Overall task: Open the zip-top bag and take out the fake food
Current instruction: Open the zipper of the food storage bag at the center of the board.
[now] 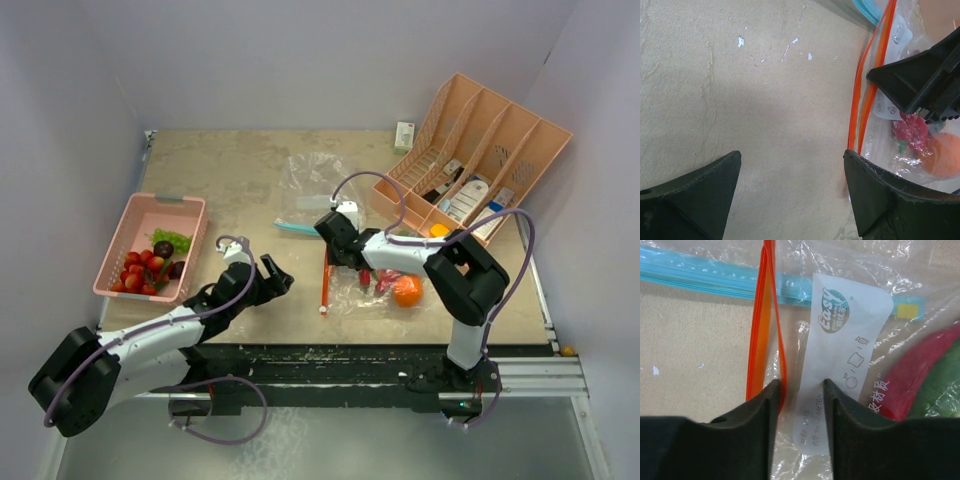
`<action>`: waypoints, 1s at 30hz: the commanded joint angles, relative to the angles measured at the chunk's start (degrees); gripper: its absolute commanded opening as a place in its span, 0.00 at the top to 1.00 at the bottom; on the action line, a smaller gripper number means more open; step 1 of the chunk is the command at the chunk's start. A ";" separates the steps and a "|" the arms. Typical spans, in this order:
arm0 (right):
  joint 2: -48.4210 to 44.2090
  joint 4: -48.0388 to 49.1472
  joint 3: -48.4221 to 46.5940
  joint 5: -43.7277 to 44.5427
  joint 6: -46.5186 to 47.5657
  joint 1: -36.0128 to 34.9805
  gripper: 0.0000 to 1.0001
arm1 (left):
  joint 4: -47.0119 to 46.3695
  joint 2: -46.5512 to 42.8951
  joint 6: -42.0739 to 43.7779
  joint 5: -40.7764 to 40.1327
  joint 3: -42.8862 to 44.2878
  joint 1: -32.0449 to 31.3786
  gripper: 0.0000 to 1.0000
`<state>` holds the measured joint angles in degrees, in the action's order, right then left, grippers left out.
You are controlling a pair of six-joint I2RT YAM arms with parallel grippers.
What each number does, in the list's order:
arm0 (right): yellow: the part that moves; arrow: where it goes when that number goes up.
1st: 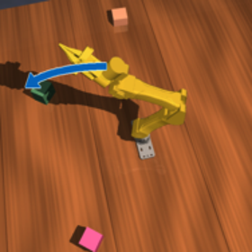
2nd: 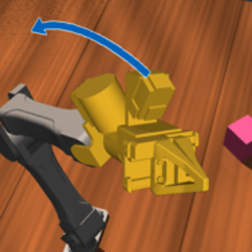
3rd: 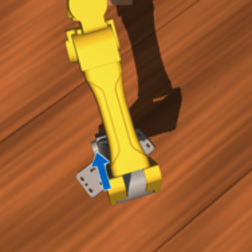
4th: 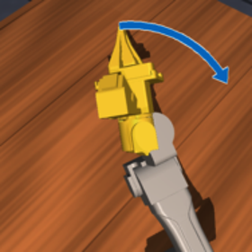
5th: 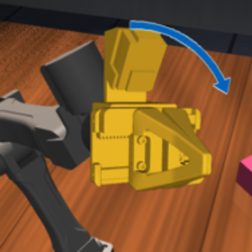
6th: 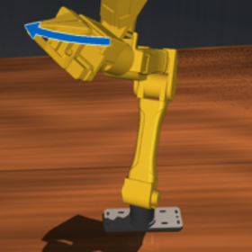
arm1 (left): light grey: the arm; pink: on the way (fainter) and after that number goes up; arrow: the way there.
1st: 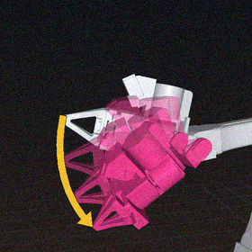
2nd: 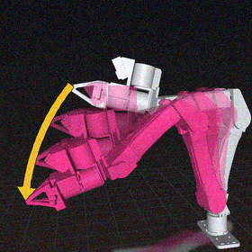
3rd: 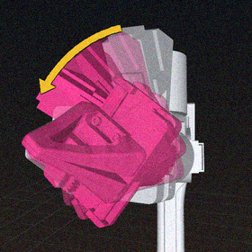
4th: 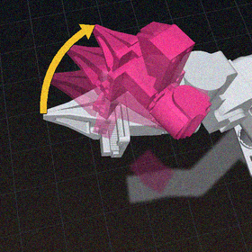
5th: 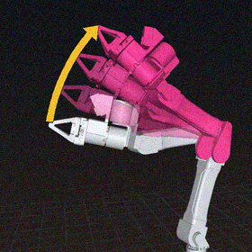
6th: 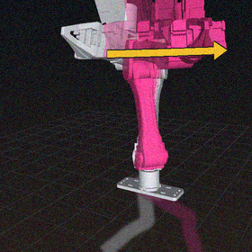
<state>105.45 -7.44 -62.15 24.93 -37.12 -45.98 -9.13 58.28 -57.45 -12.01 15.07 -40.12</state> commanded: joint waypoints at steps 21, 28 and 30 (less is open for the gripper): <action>-8.77 -6.60 0.84 5.77 -2.08 -4.21 1.00 | -13.70 13.78 12.58 6.70 16.72 -7.46 0.61; -17.40 -7.67 3.78 6.55 -2.95 -4.73 1.00 | -15.99 24.15 8.96 8.01 22.27 -9.01 0.75; -20.52 -7.92 5.39 6.12 -3.07 -4.74 1.00 | -17.45 25.69 7.72 8.37 22.29 -9.09 0.76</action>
<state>91.79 -14.96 -58.30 30.13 -38.54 -49.84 -22.68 81.19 -47.40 -4.62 35.81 -48.93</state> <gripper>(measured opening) 0.008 0.253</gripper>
